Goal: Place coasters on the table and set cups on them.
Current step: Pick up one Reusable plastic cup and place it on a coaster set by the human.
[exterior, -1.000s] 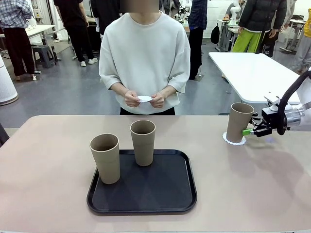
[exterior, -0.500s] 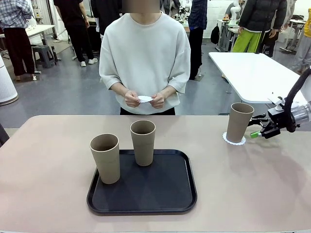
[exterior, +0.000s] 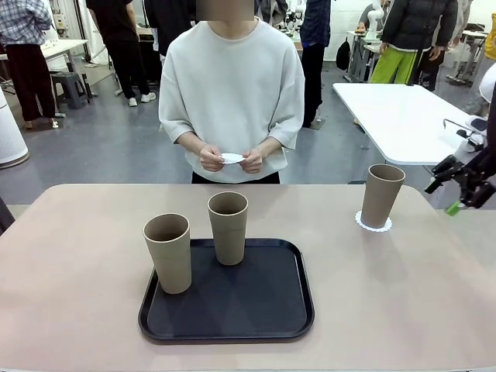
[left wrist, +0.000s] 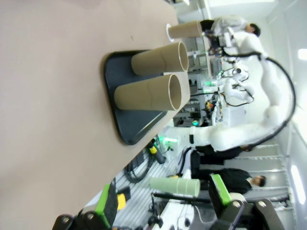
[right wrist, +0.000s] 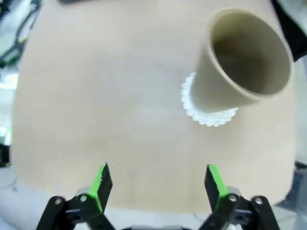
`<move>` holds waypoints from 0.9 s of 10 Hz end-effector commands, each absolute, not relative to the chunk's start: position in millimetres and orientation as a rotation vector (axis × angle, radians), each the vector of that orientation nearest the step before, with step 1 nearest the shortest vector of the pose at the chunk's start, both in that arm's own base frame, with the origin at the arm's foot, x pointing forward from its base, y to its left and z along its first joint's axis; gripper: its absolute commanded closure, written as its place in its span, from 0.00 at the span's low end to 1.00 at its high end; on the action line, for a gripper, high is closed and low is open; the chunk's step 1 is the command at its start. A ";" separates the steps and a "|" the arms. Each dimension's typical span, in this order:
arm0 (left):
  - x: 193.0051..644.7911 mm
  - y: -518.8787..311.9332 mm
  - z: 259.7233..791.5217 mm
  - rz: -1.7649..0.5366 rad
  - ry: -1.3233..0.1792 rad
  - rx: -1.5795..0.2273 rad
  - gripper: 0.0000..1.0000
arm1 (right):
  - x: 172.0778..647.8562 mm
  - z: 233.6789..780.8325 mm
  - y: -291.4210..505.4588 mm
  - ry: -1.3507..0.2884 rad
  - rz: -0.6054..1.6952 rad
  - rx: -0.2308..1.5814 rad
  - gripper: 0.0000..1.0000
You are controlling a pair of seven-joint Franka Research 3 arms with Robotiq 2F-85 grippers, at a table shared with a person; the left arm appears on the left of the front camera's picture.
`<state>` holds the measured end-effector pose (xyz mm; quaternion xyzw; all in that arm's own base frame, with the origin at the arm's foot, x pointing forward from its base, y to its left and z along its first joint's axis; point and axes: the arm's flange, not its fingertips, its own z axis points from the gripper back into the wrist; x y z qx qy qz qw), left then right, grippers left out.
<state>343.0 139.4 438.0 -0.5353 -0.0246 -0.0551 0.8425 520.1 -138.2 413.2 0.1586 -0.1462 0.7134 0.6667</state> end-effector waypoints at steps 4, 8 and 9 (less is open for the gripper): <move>341.9 141.1 438.9 -0.130 -0.060 -1.142 0.00 | 455.9 491.8 -25.9 -0.268 1.196 -0.101 0.00; 341.9 141.1 438.9 -0.130 -0.060 -1.142 0.00 | 427.4 550.0 16.0 -0.312 1.072 -0.144 0.00; 341.9 141.1 438.9 -0.130 -0.060 -1.142 0.00 | 420.4 565.1 20.9 -0.290 1.047 -0.135 0.00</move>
